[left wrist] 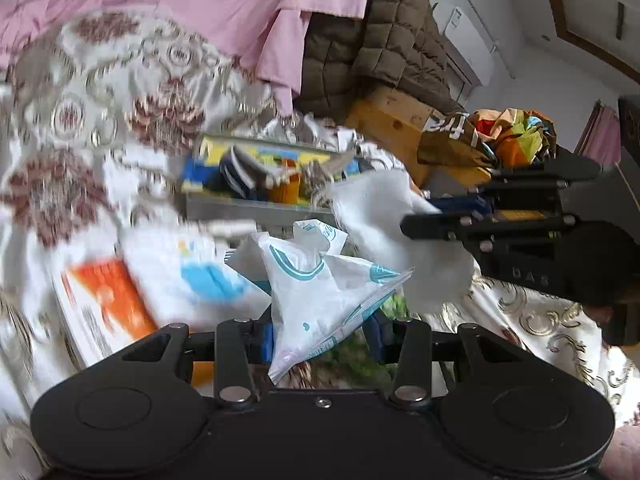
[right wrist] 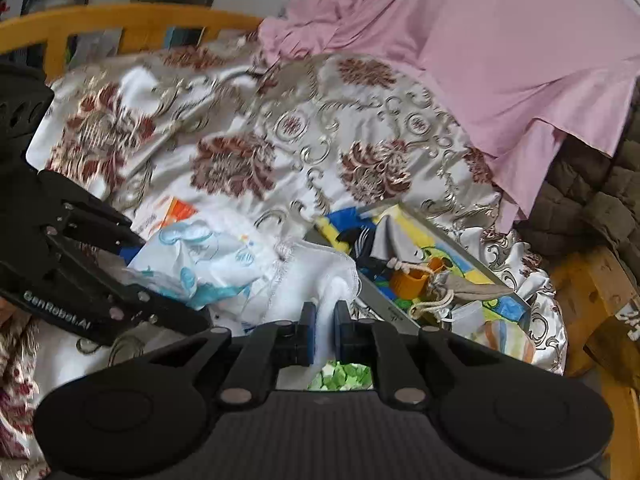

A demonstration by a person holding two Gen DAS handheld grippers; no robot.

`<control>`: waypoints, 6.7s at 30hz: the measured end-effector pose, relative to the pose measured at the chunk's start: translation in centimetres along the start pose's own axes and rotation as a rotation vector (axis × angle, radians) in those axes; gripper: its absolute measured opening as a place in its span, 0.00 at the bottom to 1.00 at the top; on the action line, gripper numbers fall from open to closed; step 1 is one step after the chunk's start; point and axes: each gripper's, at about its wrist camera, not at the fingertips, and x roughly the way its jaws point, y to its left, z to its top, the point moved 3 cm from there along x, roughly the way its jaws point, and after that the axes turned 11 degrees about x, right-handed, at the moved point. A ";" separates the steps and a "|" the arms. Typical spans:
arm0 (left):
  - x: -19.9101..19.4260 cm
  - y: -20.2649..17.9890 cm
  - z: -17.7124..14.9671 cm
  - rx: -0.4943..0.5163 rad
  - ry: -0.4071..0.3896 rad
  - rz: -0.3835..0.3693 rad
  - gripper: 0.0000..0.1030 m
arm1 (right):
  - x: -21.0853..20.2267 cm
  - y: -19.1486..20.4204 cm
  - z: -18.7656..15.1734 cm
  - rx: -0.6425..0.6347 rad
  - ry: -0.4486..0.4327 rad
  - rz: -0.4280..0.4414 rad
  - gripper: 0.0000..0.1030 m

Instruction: Organize soft objects

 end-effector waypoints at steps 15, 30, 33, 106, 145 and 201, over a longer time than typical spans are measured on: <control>12.8 6.1 13.5 0.196 -0.022 0.137 0.44 | 11.2 -10.9 4.0 0.237 -0.130 -0.068 0.09; 26.7 9.8 16.6 0.146 0.086 0.161 0.44 | 20.5 -19.6 3.5 0.441 -0.082 -0.153 0.10; 27.5 10.1 16.2 0.121 0.124 0.155 0.44 | 20.9 -19.5 3.5 0.450 -0.071 -0.155 0.11; -8.6 -4.2 9.4 0.043 -0.201 0.329 0.98 | -11.8 -5.7 -0.1 0.564 -0.329 -0.143 0.96; -10.3 -3.0 -4.0 0.091 0.111 0.414 0.99 | -8.4 3.3 -11.5 0.633 -0.130 -0.088 1.00; 4.1 10.0 2.5 -0.038 0.081 0.142 0.99 | 9.1 -2.5 0.4 0.120 -0.022 -0.048 1.00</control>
